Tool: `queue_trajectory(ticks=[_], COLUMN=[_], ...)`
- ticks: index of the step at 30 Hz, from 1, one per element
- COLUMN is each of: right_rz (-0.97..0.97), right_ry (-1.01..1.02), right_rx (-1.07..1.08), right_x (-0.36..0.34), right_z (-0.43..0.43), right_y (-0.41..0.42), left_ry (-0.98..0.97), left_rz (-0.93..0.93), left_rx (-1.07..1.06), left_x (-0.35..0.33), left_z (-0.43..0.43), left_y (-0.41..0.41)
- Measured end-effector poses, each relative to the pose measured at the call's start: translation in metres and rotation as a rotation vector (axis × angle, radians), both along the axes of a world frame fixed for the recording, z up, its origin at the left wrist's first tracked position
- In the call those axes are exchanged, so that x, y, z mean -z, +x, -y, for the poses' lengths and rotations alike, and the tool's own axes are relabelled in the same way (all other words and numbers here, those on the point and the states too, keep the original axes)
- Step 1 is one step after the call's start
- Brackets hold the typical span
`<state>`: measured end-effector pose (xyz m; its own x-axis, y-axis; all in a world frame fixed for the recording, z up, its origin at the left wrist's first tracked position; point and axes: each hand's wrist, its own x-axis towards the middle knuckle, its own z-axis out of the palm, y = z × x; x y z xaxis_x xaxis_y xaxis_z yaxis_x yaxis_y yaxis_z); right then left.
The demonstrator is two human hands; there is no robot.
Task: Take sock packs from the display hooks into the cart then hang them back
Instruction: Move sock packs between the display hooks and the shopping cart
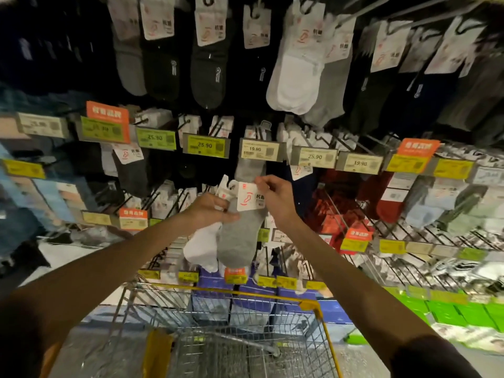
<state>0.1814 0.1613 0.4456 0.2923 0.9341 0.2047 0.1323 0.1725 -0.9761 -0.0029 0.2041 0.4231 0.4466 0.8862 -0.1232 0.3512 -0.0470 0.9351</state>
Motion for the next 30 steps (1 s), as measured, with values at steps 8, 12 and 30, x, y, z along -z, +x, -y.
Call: queue_trajectory(ticks=[8, 12, 30], right_rz=[-0.031, -0.139, -0.249], right_ry=[-0.045, -0.09, -0.018], right_rx=[-0.112, -0.02, 0.037], right_x=[-0.016, -0.021, -0.023], right_z=[-0.022, -0.037, -0.049], right_y=[0.021, 0.026, 0.028], left_ry=[-0.036, -0.045, -0.01], left_rz=[-0.003, 0.008, 0.055], left_rx=[-0.06, -0.035, 0.025], left_x=[-0.011, -0.016, -0.02], left_z=[-0.037, -0.053, -0.071], left_y=[0.019, 0.027, 0.033])
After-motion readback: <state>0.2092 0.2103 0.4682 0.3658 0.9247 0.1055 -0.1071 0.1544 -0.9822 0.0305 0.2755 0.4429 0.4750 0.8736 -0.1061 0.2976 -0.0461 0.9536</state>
